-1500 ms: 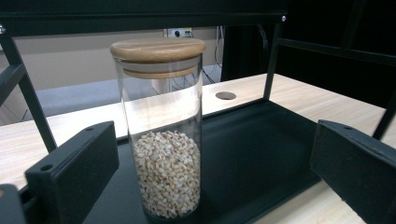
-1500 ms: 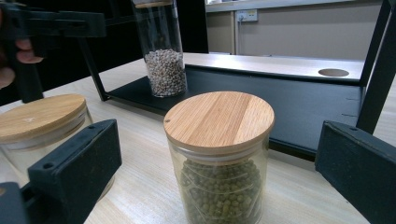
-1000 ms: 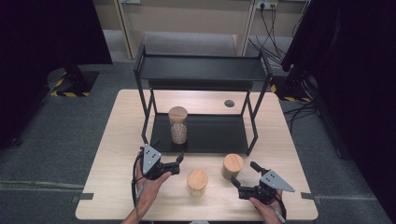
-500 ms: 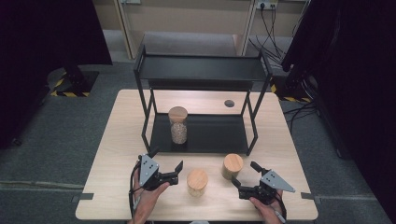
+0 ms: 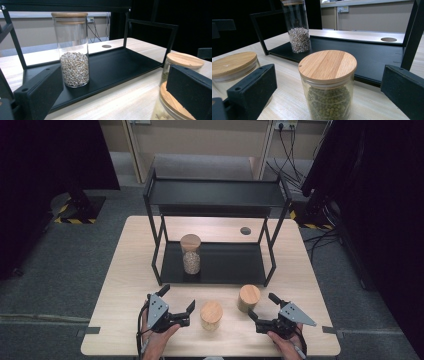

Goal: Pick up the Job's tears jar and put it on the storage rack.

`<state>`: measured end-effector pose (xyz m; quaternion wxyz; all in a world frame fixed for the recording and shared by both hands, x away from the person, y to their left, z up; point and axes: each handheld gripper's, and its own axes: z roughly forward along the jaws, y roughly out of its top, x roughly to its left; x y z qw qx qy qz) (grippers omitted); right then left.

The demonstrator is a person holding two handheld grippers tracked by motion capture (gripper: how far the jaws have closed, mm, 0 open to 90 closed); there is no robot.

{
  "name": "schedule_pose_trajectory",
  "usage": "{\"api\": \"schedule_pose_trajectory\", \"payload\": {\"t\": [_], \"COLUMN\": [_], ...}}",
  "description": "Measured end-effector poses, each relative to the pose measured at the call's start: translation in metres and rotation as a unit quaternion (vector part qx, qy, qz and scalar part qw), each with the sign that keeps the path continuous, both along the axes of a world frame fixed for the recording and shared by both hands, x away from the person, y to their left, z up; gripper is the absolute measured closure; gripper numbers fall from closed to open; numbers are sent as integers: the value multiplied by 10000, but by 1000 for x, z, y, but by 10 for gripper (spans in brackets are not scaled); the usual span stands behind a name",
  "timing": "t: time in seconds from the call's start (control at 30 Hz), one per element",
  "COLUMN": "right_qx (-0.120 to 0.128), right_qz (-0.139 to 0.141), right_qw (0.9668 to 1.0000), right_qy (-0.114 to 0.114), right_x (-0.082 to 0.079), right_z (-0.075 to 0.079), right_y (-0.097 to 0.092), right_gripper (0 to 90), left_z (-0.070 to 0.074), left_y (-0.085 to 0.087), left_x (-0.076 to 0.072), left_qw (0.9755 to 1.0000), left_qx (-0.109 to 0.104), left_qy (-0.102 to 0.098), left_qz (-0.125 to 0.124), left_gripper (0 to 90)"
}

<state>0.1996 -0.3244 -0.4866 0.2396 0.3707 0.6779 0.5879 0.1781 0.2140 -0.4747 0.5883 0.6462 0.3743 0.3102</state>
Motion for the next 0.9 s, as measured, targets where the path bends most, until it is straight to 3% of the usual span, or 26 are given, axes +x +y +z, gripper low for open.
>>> {"api": "schedule_pose_trajectory", "payload": {"t": [0.47, 0.67, 0.9], "right_qx": [7, 13, 10], "right_qz": [2, 9, 21], "right_qw": [10000, 10000, 10000], "right_qy": [1, -7, -15], "right_x": [0, 0, 0], "right_z": [0, 0, 0], "right_y": [0, 0, 1], "right_gripper": [8, 8, 8], "left_z": [-8, -13, -19], "left_y": [5, 5, 7], "left_x": [-20, -27, -29], "left_qw": [10000, 9999, 9999], "left_qx": [4, 83, 16], "left_qy": [-4, -92, -48], "left_qz": [-13, 45, 91], "left_gripper": [4, 4, 4]}}
